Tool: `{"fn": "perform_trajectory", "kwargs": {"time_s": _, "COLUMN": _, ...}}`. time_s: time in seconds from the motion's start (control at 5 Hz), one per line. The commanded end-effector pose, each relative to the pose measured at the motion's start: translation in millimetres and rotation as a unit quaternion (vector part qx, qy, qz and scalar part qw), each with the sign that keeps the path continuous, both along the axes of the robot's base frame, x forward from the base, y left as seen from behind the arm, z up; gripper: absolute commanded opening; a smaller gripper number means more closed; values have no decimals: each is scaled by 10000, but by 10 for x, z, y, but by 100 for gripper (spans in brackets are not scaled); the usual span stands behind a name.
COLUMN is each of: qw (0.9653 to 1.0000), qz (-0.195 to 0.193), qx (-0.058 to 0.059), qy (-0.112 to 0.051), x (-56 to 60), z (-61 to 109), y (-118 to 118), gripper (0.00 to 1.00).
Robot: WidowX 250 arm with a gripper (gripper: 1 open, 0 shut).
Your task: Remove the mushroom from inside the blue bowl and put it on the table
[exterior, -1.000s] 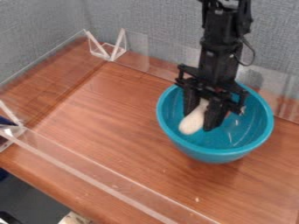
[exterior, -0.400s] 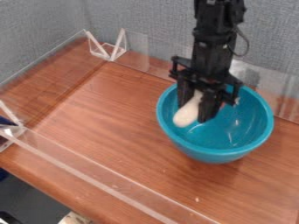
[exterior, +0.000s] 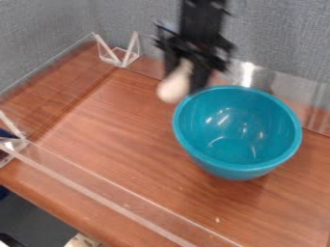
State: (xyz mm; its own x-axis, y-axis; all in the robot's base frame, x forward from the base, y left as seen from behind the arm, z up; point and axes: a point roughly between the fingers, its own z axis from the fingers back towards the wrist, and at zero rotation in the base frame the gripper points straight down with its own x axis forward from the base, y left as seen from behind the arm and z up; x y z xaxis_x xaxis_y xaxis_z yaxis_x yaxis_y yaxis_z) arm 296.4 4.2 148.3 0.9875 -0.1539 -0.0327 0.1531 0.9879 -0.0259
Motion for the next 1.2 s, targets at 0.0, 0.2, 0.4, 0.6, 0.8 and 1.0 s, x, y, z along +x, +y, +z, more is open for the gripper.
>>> {"fn": "perform_trajectory", "kwargs": {"time_s": 0.0, "qw": 9977, "qz": 583, "qx": 156, "qy": -308, "x": -48, "z": 187, "y": 472, "gripper": 0}}
{"fn": "perform_trajectory", "kwargs": {"time_s": 0.2, "qw": 9953, "qz": 908, "qx": 338, "qy": -73, "x": -174, "z": -62, "y": 967, "gripper": 0}}
{"fn": "perform_trajectory", "kwargs": {"time_s": 0.4, "qw": 9954, "qz": 846, "qx": 418, "qy": 153, "x": -367, "z": -394, "y": 1104, "gripper": 0}}
{"fn": "perform_trajectory", "kwargs": {"time_s": 0.6, "qw": 9965, "qz": 627, "qx": 454, "qy": 303, "x": -303, "z": -653, "y": 965, "gripper": 0}}
{"fn": "perform_trajectory", "kwargs": {"time_s": 0.8, "qw": 9975, "qz": 369, "qx": 493, "qy": 339, "x": -255, "z": -704, "y": 818, "gripper": 0}}
{"fn": "perform_trajectory", "kwargs": {"time_s": 1.0, "qw": 9979, "qz": 282, "qx": 498, "qy": 313, "x": -224, "z": -753, "y": 763, "gripper": 0}}
